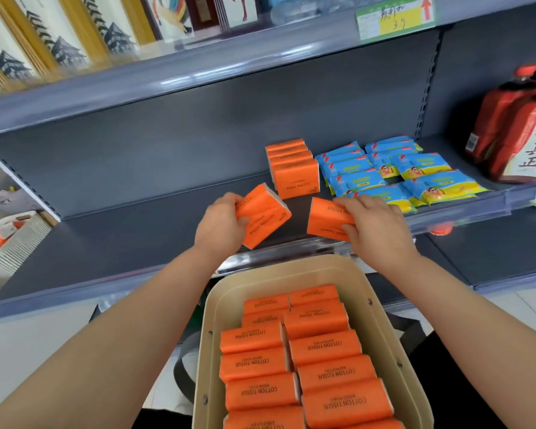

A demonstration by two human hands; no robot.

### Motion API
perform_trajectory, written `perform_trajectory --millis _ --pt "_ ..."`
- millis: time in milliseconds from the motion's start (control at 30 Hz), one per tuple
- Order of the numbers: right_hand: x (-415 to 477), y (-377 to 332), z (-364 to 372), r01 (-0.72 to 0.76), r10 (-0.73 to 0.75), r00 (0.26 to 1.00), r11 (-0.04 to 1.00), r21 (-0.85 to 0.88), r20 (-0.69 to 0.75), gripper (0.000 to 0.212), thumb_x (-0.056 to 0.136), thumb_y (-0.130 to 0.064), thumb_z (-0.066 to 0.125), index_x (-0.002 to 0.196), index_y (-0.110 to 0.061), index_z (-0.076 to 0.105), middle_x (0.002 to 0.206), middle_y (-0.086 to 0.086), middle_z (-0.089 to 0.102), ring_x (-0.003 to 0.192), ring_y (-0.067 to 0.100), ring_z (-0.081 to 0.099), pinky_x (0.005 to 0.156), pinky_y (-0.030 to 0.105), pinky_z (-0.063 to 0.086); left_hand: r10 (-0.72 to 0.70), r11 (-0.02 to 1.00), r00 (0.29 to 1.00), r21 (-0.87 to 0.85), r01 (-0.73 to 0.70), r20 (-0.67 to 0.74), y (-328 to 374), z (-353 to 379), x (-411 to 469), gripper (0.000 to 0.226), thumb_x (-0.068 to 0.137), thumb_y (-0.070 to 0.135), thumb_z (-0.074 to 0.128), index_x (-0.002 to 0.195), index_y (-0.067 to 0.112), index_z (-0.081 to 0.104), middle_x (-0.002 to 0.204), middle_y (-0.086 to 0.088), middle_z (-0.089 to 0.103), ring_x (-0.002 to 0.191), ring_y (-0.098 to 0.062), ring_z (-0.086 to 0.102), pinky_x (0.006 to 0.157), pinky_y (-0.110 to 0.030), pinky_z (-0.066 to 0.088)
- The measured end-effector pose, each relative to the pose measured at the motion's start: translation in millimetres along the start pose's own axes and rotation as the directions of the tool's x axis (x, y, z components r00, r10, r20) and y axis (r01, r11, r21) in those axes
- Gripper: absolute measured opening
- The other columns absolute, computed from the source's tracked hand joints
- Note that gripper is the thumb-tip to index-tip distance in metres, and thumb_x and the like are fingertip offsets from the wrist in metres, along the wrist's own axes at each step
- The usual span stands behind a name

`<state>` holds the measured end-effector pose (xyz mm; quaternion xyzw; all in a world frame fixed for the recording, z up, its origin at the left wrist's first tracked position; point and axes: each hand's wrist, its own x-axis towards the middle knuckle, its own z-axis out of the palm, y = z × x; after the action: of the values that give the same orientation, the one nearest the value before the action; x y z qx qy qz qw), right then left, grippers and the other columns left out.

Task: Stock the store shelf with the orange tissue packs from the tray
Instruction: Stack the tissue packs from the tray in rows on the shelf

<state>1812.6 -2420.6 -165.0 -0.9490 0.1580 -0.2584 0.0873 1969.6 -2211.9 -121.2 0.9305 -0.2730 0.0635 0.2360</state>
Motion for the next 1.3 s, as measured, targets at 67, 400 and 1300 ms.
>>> perform_trajectory --millis 67,400,1300 --pt "9 6 1 0.004 -0.005 1.0 0.999 -0.044 -0.02 0.049 0.081 -0.014 0.068 0.128 -0.022 0.055 0.113 0.007 0.061 0.105 0.033 0.054 0.085 0.045 0.039 0.027 0.995 1.0 0.1 -0.028 0.015 8 4 11 0.037 0.089 0.013 0.057 0.125 0.015 0.051 0.12 -0.008 0.057 0.112 -0.028 0.05 0.081 -0.037 0.042" --pt "44 26 26 0.1 -0.103 0.995 0.988 -0.119 -0.016 0.064 0.067 -0.001 0.075 0.126 -0.021 0.059 0.111 0.006 0.058 0.101 0.031 0.053 0.084 0.043 0.041 0.051 0.963 0.987 0.255 -0.088 0.149 39 56 71 0.04 0.088 0.006 0.052 0.128 0.012 0.049 0.12 -0.011 0.055 0.115 -0.028 0.046 0.08 -0.039 0.046" --pt "85 23 62 0.077 -0.076 0.997 0.997 0.005 -0.032 0.058 0.074 0.001 0.071 0.124 -0.025 0.06 0.114 0.002 0.061 0.105 0.03 0.051 0.082 0.045 0.043 0.12 0.987 0.991 0.112 -0.113 -0.054 33 76 124 0.041 0.091 0.012 0.058 0.13 0.01 0.046 0.131 -0.008 0.044 0.123 -0.023 0.039 0.084 -0.034 0.046"
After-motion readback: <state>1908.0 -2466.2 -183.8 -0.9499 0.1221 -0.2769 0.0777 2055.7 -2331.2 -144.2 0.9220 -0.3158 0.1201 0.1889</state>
